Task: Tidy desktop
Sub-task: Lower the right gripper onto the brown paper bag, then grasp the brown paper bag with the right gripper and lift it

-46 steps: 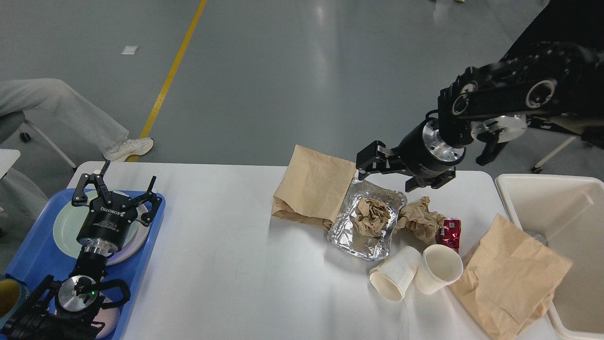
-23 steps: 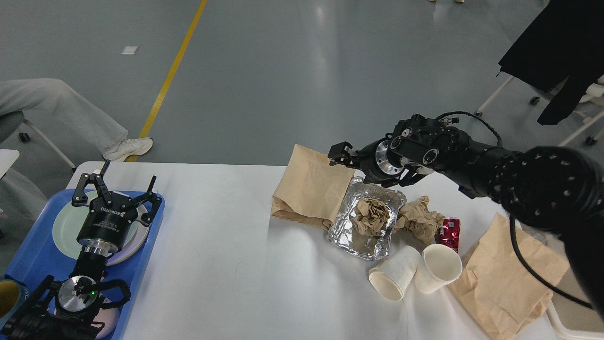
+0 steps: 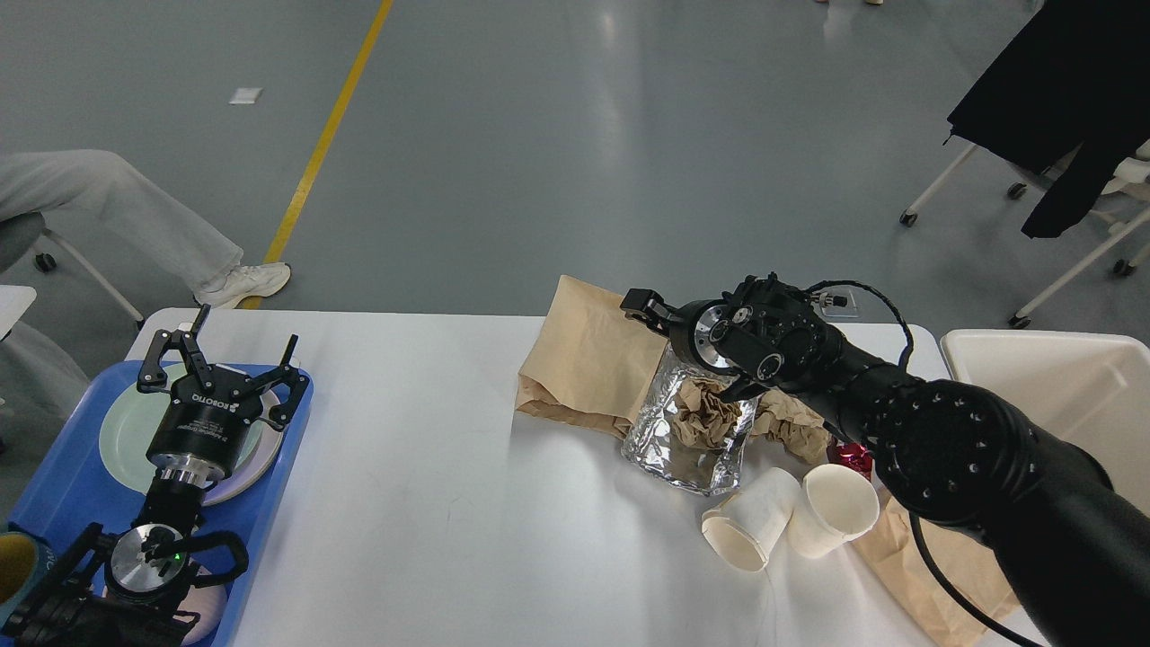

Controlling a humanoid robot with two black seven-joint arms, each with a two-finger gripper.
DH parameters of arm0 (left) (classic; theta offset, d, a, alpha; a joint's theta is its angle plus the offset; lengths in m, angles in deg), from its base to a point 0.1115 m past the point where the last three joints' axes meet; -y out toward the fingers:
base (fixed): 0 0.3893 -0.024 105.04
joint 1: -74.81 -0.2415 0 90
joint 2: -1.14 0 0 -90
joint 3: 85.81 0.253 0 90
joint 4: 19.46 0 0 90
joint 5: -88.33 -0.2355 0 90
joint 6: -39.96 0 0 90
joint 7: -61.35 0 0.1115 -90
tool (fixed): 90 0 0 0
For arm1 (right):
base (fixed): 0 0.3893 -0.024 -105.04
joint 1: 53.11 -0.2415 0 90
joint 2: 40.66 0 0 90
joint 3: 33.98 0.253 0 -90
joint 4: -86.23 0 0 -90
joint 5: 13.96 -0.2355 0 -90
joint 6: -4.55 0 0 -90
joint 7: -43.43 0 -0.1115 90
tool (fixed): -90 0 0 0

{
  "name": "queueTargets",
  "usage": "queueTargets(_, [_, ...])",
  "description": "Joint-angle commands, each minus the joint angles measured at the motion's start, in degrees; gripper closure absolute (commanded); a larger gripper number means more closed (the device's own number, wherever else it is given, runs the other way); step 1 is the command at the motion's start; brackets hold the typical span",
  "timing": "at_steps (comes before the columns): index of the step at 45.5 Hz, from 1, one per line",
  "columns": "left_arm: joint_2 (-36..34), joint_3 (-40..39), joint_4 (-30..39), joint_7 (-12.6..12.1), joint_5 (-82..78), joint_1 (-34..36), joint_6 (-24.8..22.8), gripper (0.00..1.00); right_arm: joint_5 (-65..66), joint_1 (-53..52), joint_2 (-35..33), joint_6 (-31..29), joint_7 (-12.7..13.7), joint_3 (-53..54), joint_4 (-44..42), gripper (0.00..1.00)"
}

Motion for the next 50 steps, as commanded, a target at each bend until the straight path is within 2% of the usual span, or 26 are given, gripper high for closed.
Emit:
queueTargets(1, [0.0,0.0,0.0,0.0,0.0,0.0,0.0,0.04,0.0,0.2,0.0,0.1,-0.5,0.5,1.2,0.0])
queueTargets(19, [0.0,0.0,-0.1,0.0,0.0,0.0,0.0,0.04,0.0,2.8,0.0,0.1,-0.8,1.7,3.3,0.0])
queueTargets(25, [0.0,0.0,-0.1,0.0,0.0,0.0,0.0,0.04,0.0,2.9,0.0,0.3,-2.9,3.0,3.3,0.0])
queueTargets(34, [0.0,0.0,0.0,0.0,0.0,0.0,0.0,0.04,0.0,2.9,0.0,0.5,-3.6,3.4,3.5,0.1])
queueTargets(38, [0.0,0.0,0.0,0.0,0.0,0.0,0.0,0.04,0.0,3.0,0.0,0.6,-3.6,3.5,4.8,0.11])
queueTargets(46, [0.0,0.0,0.0,0.0,0.0,0.0,-0.1,0.04,0.0,3.7,0.0,0.6,-3.6,3.5,5.0,0.29])
queueTargets(50, [0.0,0.0,0.0,0.0,0.0,0.0,-0.1,0.04,0.0,3.7,0.0,0.5,-3.6,3.5,5.0,0.44])
